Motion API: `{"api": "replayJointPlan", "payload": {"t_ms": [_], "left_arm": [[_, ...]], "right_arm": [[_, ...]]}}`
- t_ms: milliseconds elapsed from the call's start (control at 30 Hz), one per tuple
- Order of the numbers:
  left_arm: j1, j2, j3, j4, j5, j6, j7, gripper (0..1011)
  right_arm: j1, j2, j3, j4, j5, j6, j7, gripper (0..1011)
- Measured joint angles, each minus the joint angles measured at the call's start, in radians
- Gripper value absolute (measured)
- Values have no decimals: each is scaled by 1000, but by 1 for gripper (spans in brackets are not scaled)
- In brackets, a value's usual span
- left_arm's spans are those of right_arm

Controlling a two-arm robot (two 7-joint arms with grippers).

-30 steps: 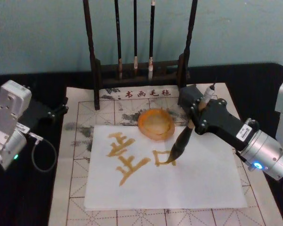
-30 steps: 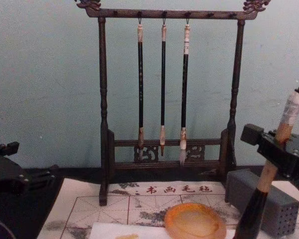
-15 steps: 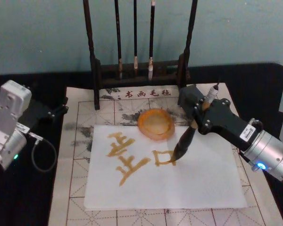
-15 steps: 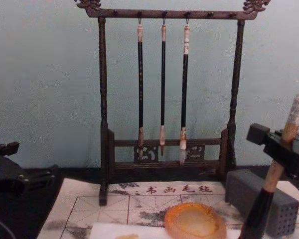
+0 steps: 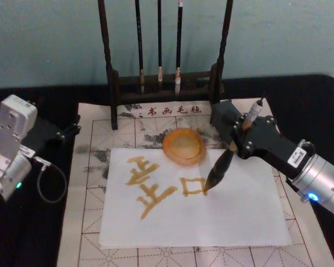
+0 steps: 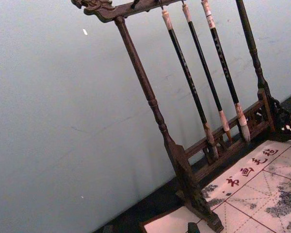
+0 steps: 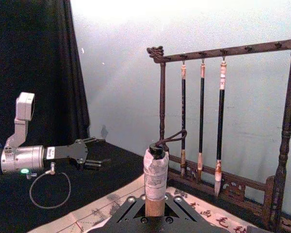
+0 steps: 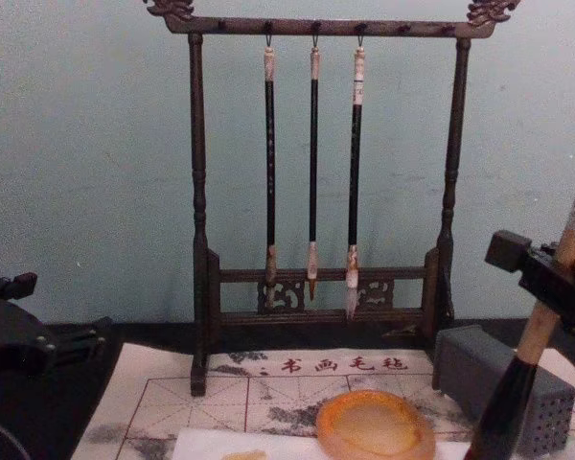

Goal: Pick up the brush from the inkstone, write on the paper, then place the brush back to its original position.

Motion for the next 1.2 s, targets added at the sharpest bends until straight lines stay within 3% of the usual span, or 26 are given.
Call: {"api": "replayJointPlan", "payload": {"t_ms": [567, 933, 1200], "left_arm": [[0, 0, 0, 0, 0, 0, 0, 1001], [0, 0, 0, 0, 0, 0, 0, 1001], [0, 0, 0, 0, 0, 0, 0, 1001]], "right_arm": [[10, -15, 31, -26, 47, 12, -18, 15], [94, -72, 57, 1, 107, 121, -134, 15], [168, -120, 57, 59, 160, 237, -234, 15]]}}
